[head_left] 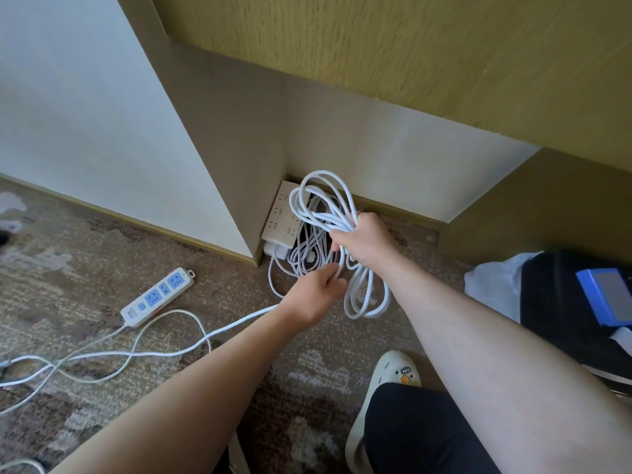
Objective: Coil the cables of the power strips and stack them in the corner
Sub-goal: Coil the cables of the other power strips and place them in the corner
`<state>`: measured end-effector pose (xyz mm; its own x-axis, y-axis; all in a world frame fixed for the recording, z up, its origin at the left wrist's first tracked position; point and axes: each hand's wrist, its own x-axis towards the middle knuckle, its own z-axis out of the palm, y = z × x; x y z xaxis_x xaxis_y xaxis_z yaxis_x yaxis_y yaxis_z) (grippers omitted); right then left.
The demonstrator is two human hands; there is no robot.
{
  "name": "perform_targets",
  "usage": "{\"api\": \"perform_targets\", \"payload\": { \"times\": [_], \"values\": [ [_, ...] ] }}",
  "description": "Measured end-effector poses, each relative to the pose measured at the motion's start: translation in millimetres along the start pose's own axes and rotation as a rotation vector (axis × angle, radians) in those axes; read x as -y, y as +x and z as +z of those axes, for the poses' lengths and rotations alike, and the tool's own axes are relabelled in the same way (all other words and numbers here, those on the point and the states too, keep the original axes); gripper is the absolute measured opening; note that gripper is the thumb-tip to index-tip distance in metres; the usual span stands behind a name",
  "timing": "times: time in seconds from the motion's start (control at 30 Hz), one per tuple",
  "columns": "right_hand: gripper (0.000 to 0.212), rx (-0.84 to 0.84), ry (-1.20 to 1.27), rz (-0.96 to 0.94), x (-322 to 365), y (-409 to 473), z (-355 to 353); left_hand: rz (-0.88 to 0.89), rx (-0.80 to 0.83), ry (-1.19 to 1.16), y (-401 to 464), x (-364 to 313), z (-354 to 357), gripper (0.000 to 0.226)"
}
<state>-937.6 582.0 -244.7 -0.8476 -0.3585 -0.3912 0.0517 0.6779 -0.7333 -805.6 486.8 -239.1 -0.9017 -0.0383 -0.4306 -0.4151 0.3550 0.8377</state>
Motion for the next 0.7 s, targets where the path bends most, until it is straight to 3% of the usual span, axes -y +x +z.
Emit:
{"api": "perform_targets", "payload": {
  "times": [0.2, 0.37, 0.7],
  "values": [
    [0.013, -0.081, 0.063, 0.021, -4, 6, -3, -0.082, 0.062, 0.267, -3, 26, -9, 0.031],
    [0.012, 0.019, 0.04, 0.005, -7, 7, 0, 0.071, 0.073, 0.407, -5, 23, -1, 0.023],
    [0.025, -0.214, 0.065, 0.001, -11, 6, -9, -0.094, 0.062, 0.365, -4, 60, -31, 0.021]
  ]
}}
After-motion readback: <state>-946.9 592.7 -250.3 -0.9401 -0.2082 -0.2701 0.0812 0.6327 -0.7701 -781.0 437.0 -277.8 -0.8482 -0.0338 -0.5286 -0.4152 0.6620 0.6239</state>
